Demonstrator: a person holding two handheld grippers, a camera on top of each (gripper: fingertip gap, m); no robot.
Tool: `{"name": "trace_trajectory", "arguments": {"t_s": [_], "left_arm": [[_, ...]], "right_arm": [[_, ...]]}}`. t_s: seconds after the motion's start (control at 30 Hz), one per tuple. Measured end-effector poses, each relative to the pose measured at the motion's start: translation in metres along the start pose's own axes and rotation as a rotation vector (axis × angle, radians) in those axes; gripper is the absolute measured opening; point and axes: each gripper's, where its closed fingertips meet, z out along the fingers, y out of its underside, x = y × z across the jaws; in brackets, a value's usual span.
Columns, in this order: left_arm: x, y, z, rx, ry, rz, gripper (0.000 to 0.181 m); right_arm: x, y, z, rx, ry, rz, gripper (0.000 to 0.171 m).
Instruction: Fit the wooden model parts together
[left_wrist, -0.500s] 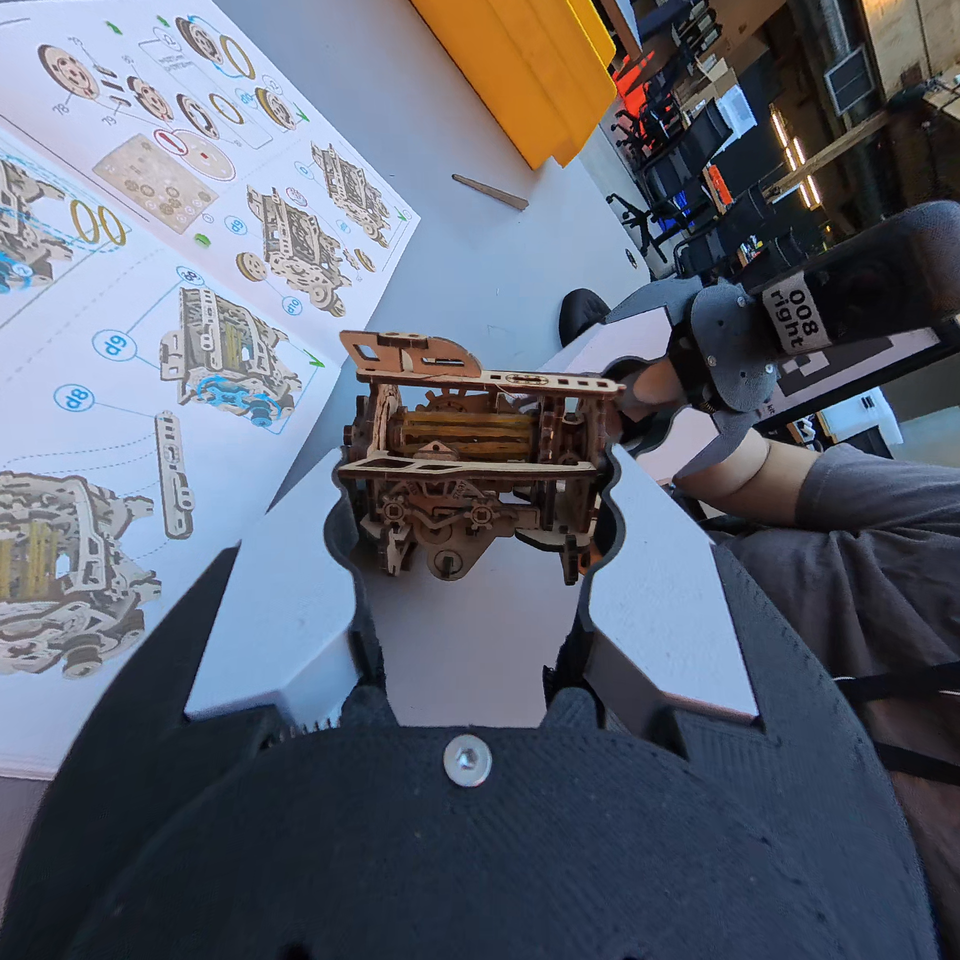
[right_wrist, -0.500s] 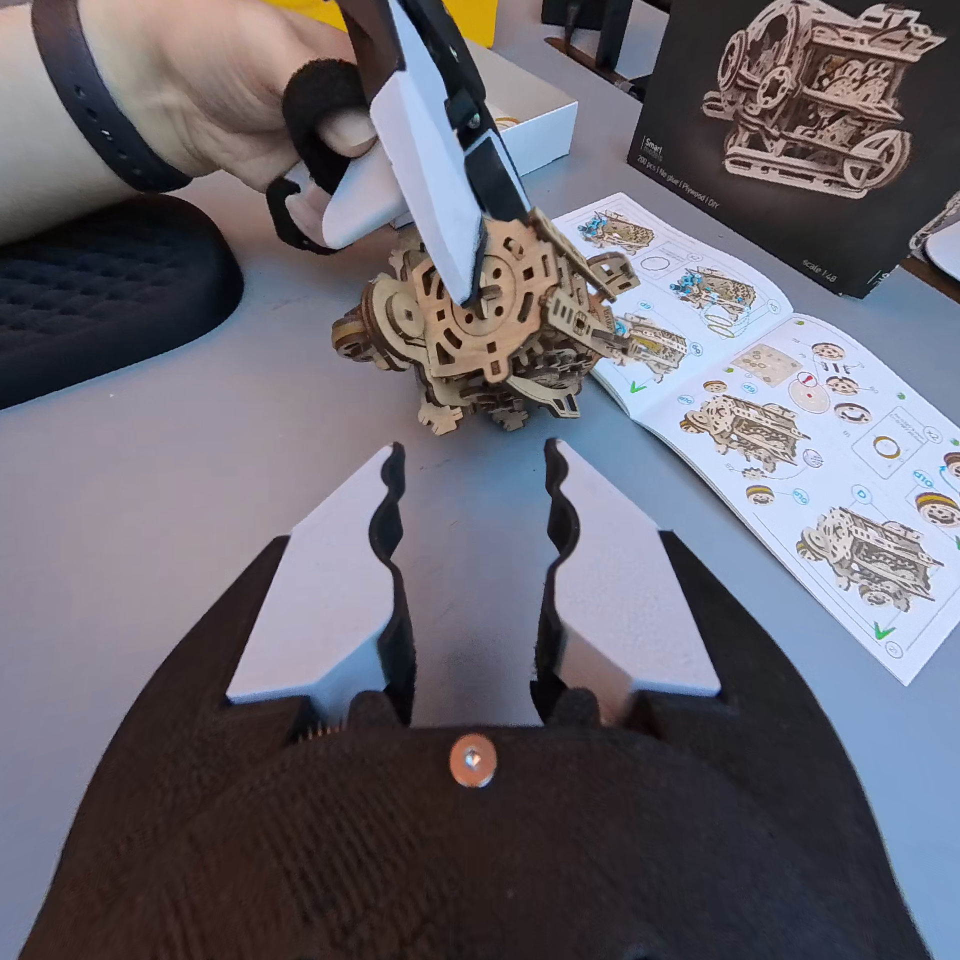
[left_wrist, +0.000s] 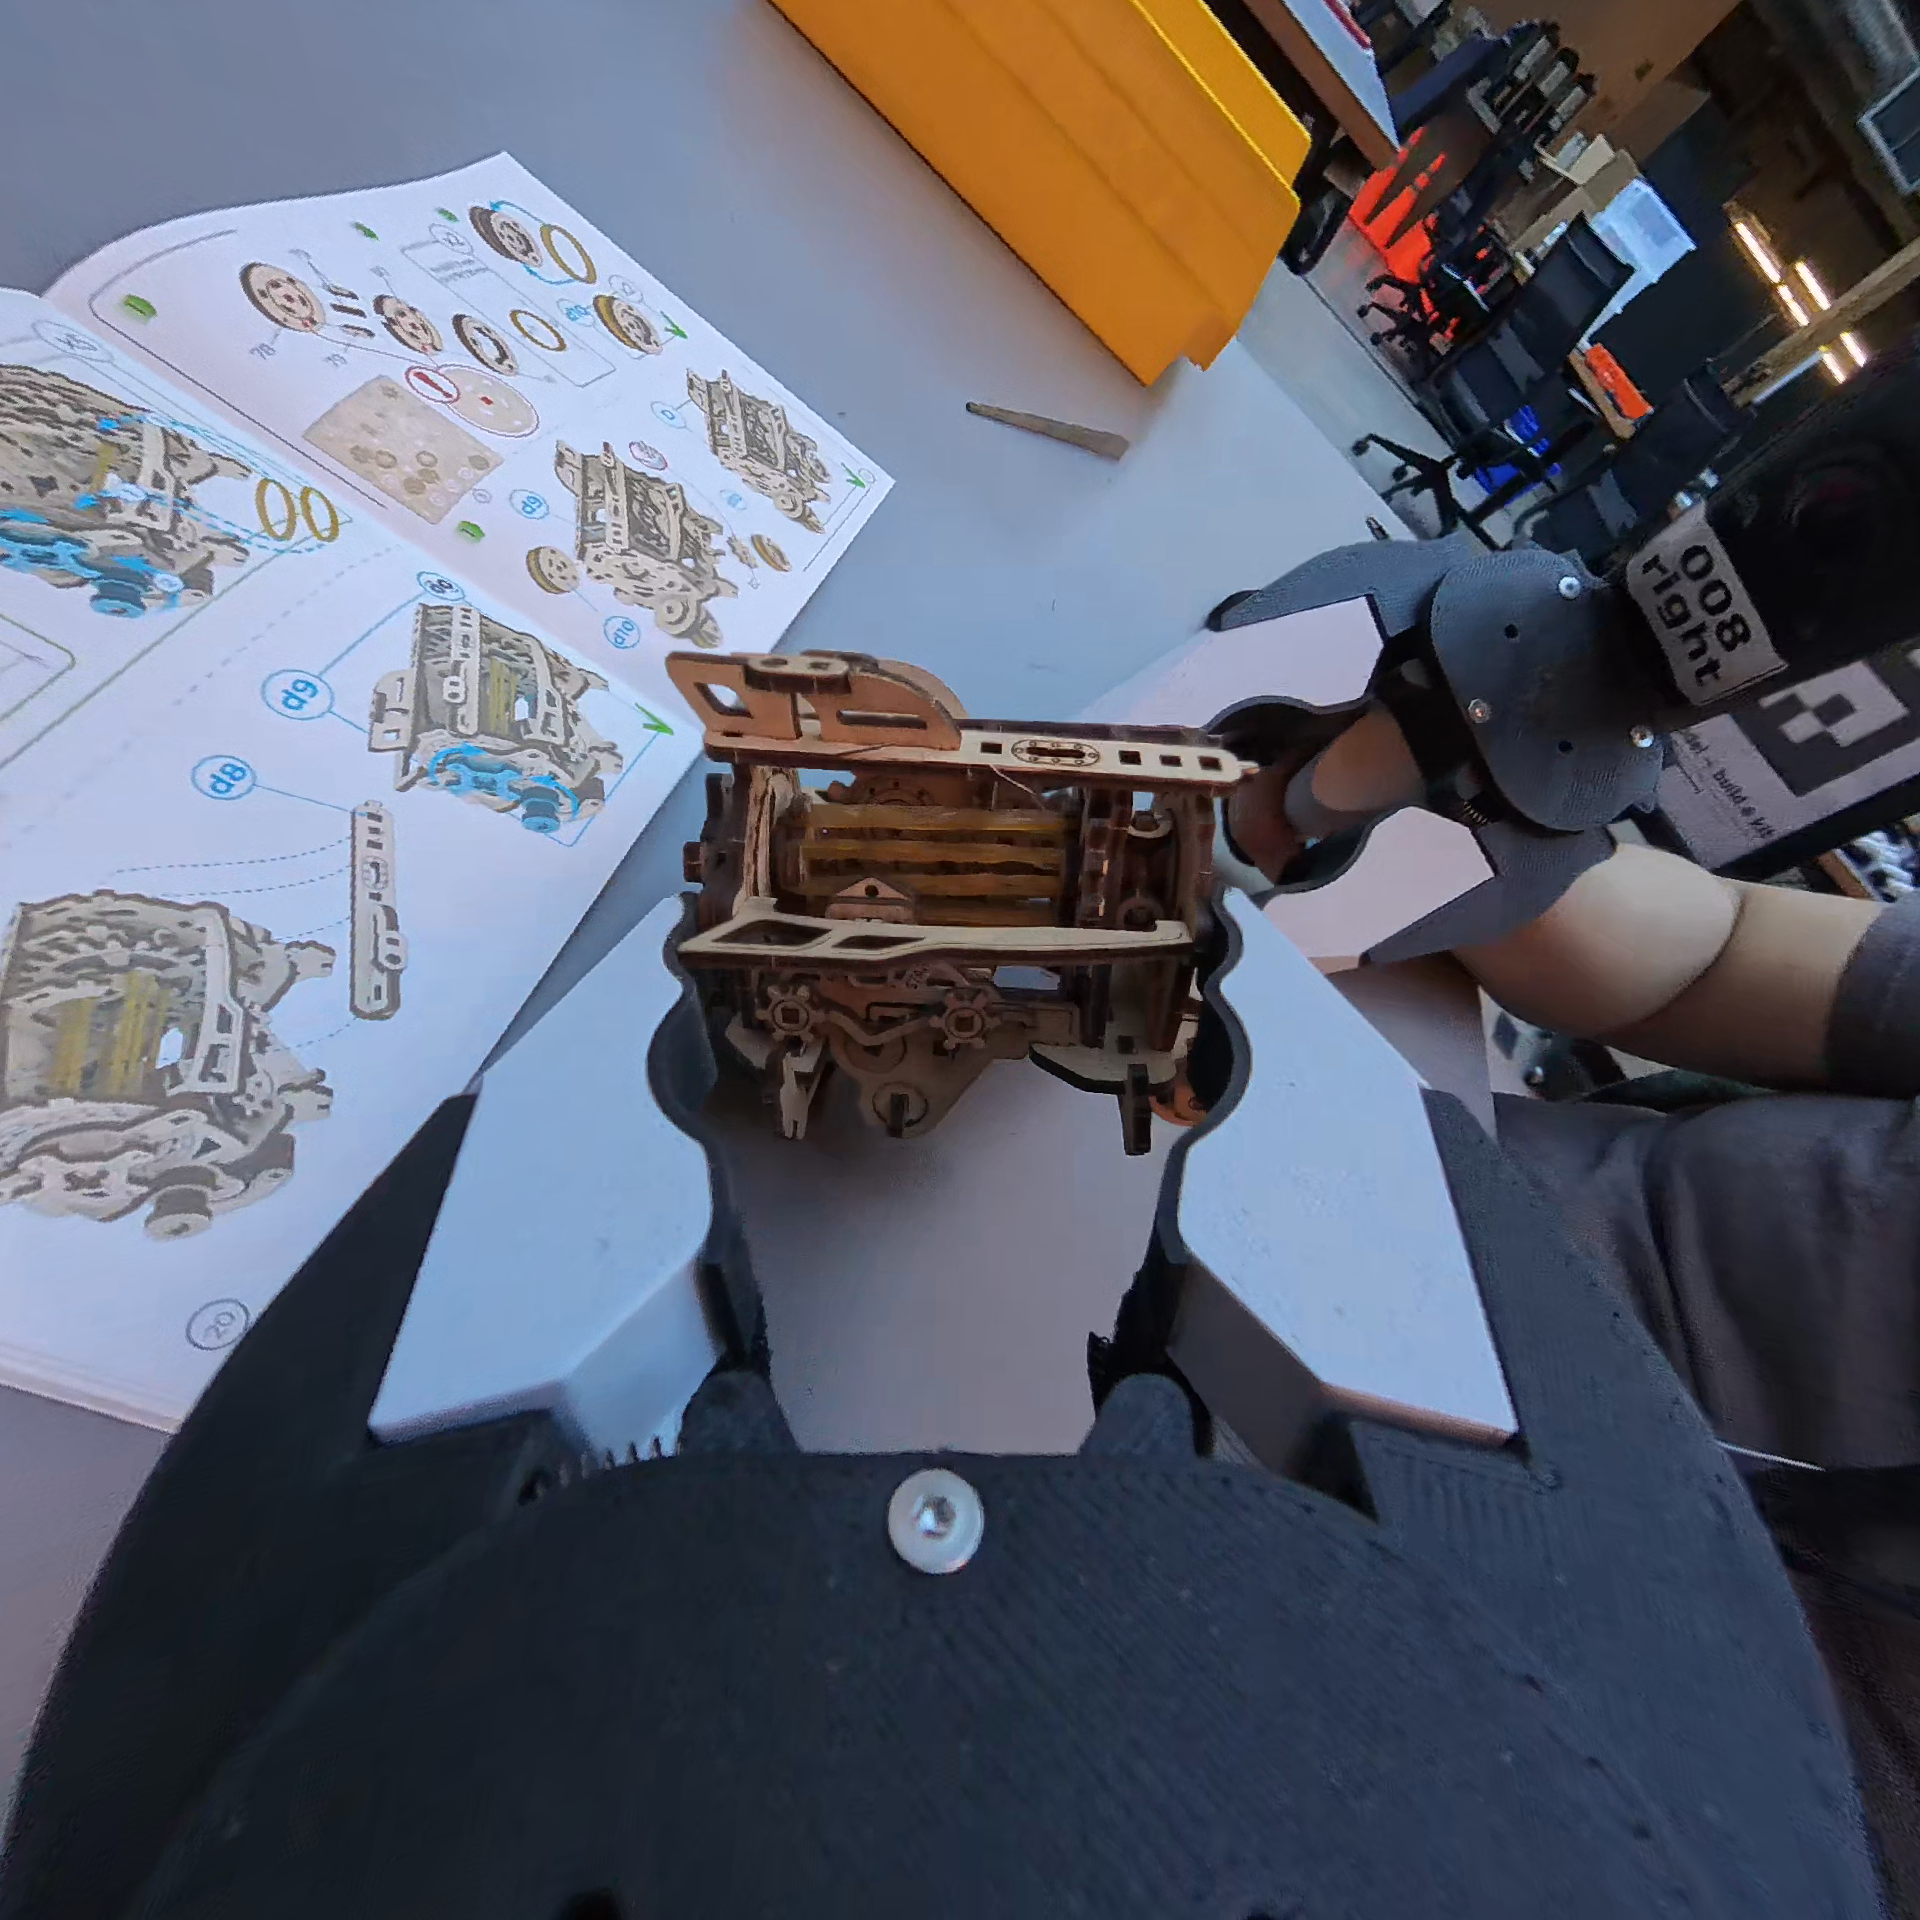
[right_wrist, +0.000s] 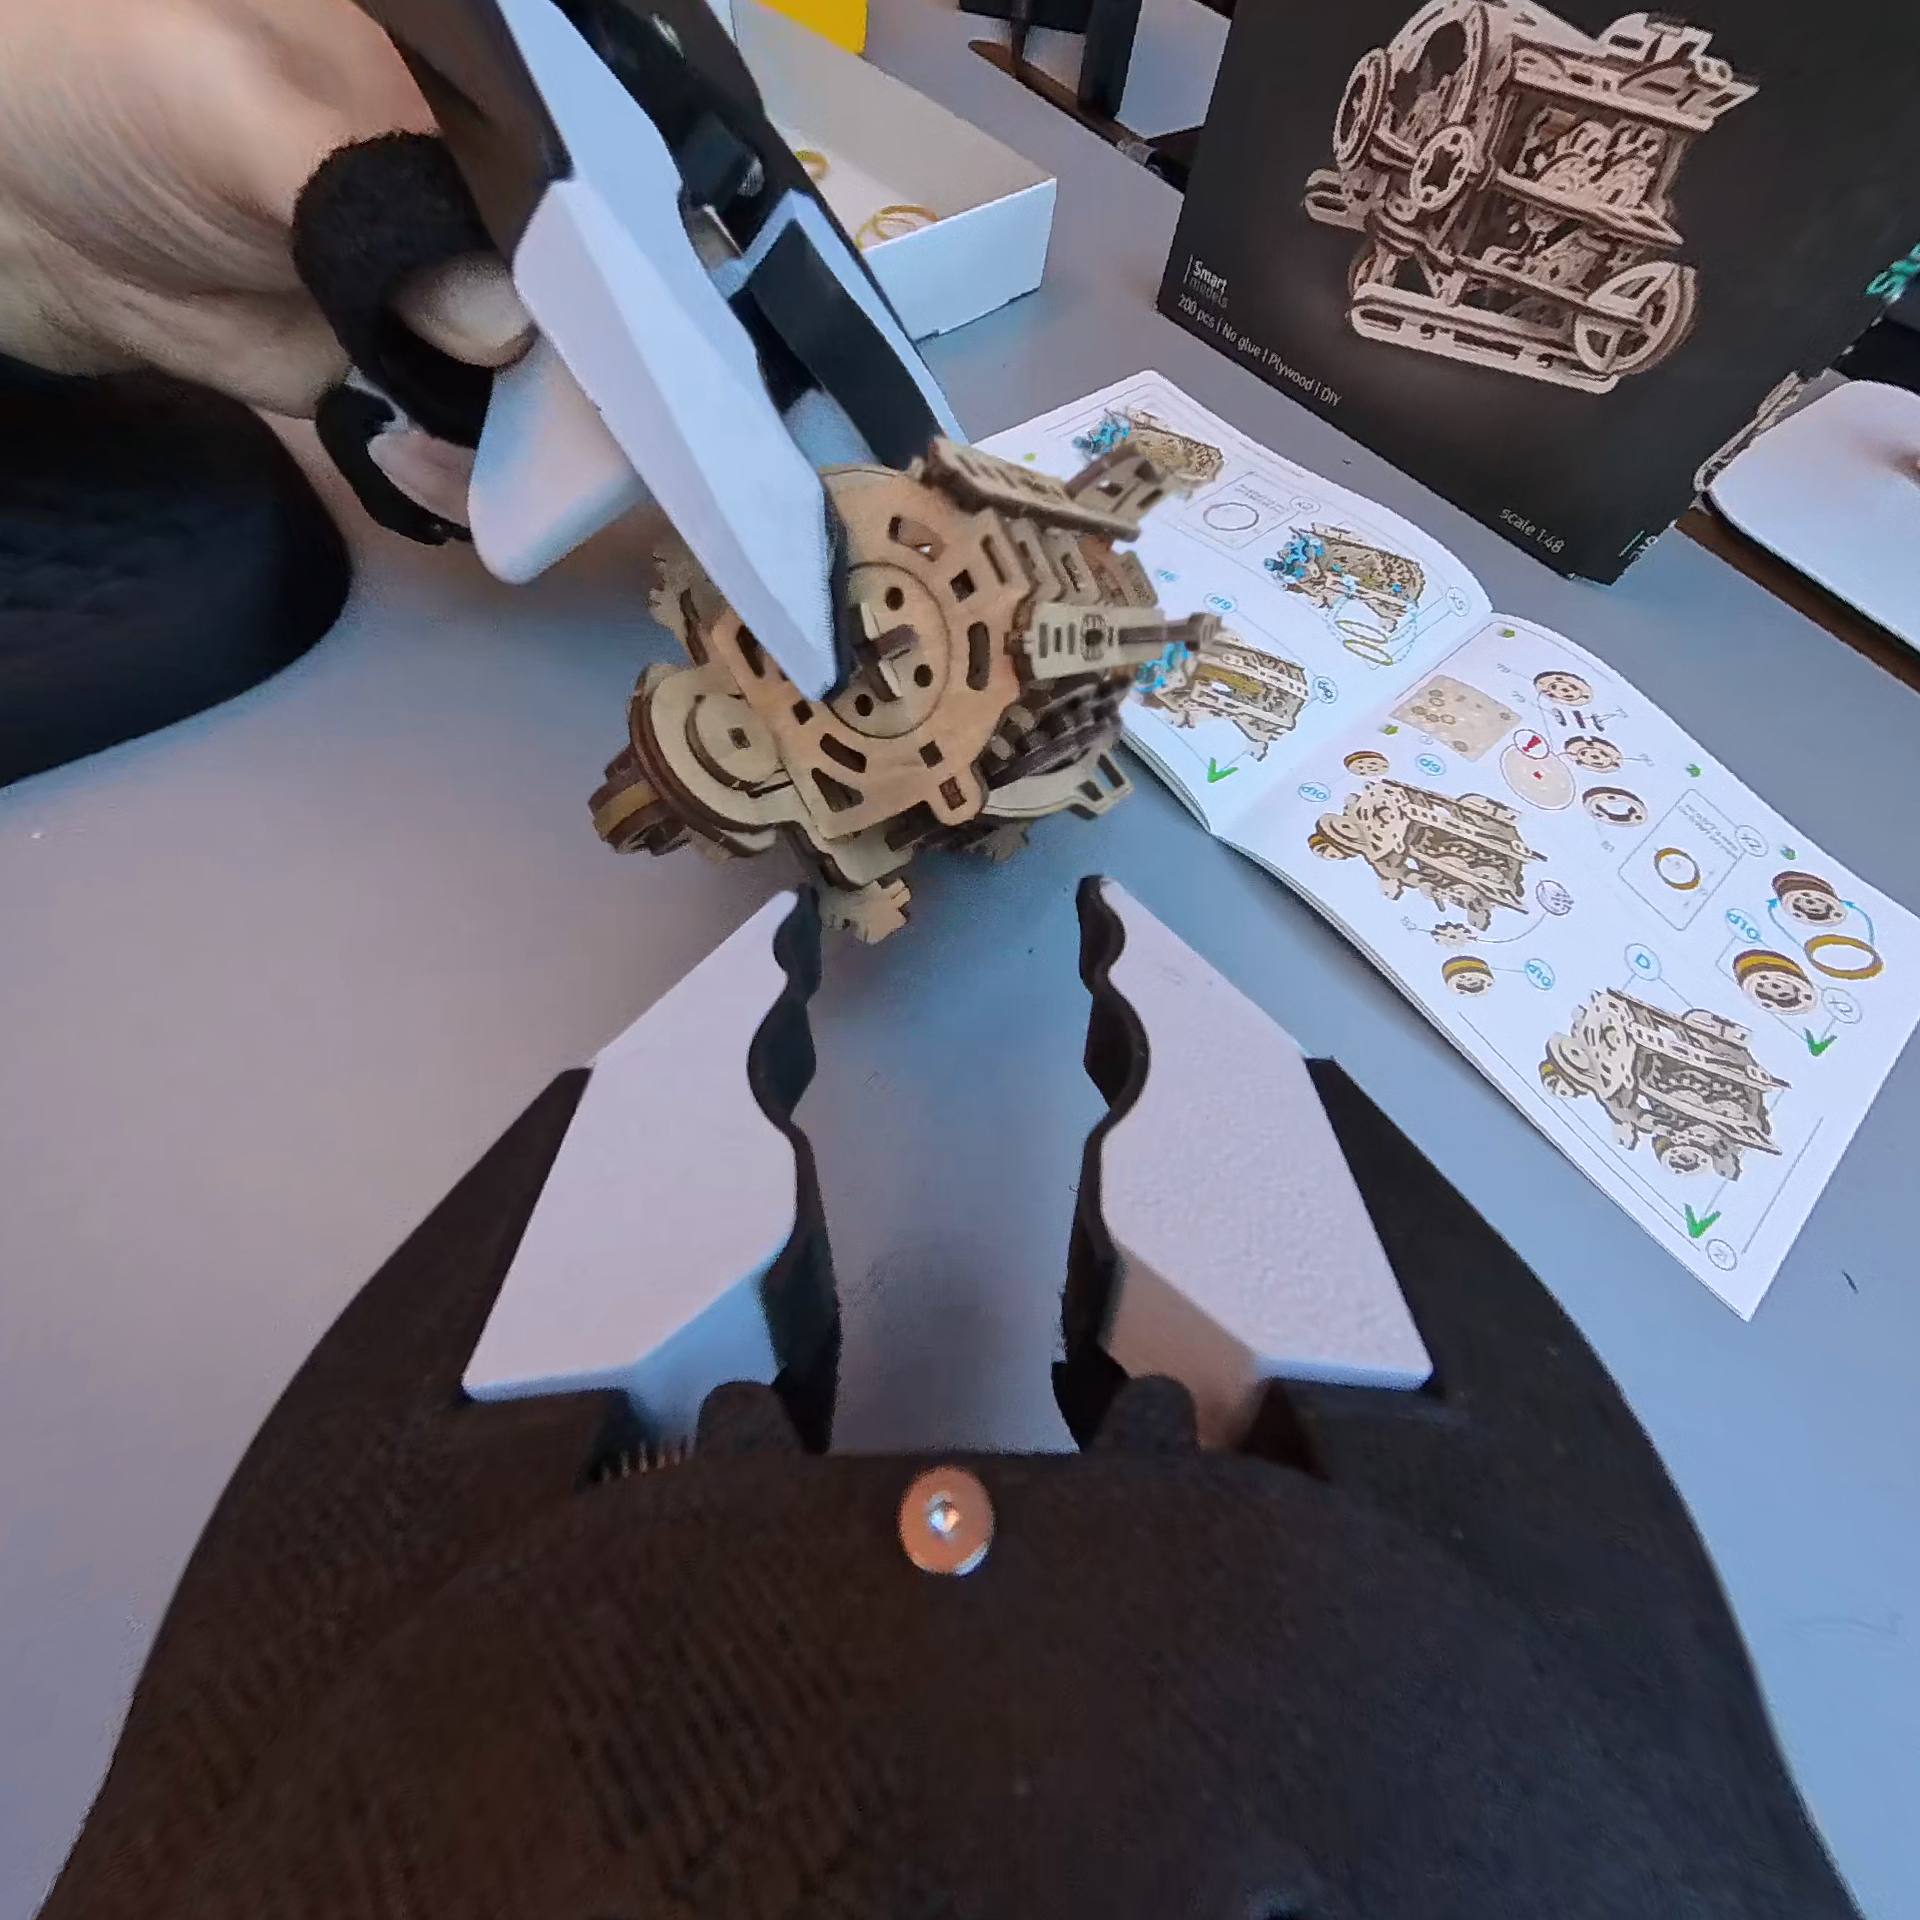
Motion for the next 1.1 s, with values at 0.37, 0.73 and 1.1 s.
{"name": "trace_trajectory", "arguments": {"t_s": [0.37,0.73,1.1], "left_arm": [[0.008,0.013,-0.002,0.093,-0.273,0.153,0.093],[0.018,0.039,0.000,0.099,-0.569,0.227,0.093],[0.023,0.051,0.004,0.100,-0.530,0.108,0.094]], "right_arm": [[-0.008,0.029,-0.026,-0.104,-0.105,0.095,0.054],[-0.015,-0.029,-0.055,0.232,-0.404,0.684,0.077],[-0.018,-0.022,-0.023,0.163,-0.343,0.691,0.061]]}}
